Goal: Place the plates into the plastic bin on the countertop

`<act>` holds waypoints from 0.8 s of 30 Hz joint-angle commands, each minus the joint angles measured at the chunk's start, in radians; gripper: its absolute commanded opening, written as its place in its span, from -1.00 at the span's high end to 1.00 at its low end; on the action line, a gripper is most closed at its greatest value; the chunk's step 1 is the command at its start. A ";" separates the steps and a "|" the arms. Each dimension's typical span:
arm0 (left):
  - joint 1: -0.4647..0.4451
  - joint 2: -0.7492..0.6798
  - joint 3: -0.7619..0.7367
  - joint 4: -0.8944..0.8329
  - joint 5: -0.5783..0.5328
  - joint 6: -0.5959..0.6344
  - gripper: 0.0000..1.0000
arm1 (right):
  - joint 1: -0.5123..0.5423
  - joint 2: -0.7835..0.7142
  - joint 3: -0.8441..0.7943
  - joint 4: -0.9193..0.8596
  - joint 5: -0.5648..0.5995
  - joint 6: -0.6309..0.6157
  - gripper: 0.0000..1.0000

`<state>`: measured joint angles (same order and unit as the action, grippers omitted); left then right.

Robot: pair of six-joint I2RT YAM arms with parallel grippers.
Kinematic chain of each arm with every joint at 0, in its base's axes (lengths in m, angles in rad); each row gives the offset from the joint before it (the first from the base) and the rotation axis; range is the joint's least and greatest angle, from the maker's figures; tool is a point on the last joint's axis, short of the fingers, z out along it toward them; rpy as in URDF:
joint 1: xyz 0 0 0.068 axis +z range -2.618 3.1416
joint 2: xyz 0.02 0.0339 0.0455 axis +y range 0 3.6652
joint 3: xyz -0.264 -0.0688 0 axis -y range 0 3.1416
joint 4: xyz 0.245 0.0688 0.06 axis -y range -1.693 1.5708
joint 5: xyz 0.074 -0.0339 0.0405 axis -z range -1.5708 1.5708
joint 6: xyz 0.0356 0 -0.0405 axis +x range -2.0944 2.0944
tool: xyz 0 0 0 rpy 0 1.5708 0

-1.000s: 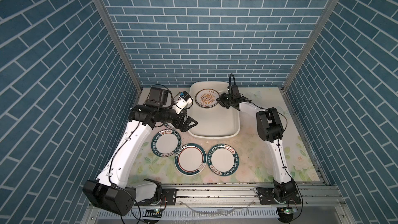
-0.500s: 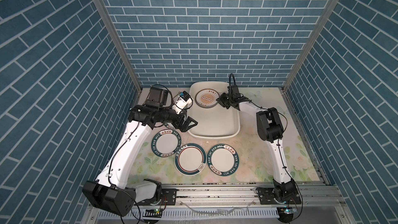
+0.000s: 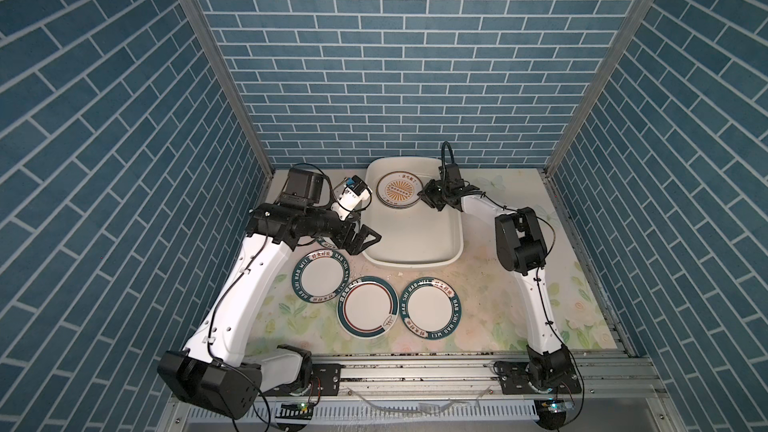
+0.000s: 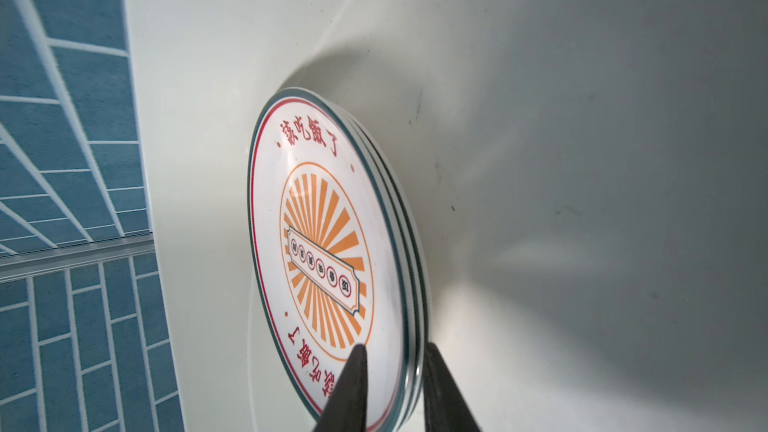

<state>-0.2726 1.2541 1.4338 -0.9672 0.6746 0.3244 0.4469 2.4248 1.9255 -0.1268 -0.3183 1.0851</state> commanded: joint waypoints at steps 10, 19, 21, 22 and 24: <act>-0.002 -0.029 0.009 0.002 -0.038 0.004 -0.99 | 0.001 -0.222 0.022 -0.132 0.053 -0.187 0.51; -0.002 -0.039 -0.012 0.027 -0.099 -0.002 -0.99 | 0.003 -0.701 -0.387 -0.114 0.061 -0.351 0.51; -0.002 -0.039 -0.021 0.031 -0.092 -0.001 -0.99 | 0.002 -0.839 -0.531 -0.092 0.053 -0.365 0.50; -0.002 -0.040 -0.025 0.031 -0.088 0.000 -0.99 | 0.003 -0.898 -0.593 -0.083 0.044 -0.367 0.49; -0.002 -0.039 -0.029 0.031 -0.087 -0.004 -0.99 | 0.003 -1.039 -0.717 -0.091 0.029 -0.375 0.48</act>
<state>-0.2726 1.2263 1.4220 -0.9455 0.5907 0.3233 0.4469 1.4887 1.3373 -0.1932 -0.2749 0.7723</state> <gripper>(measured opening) 0.995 0.257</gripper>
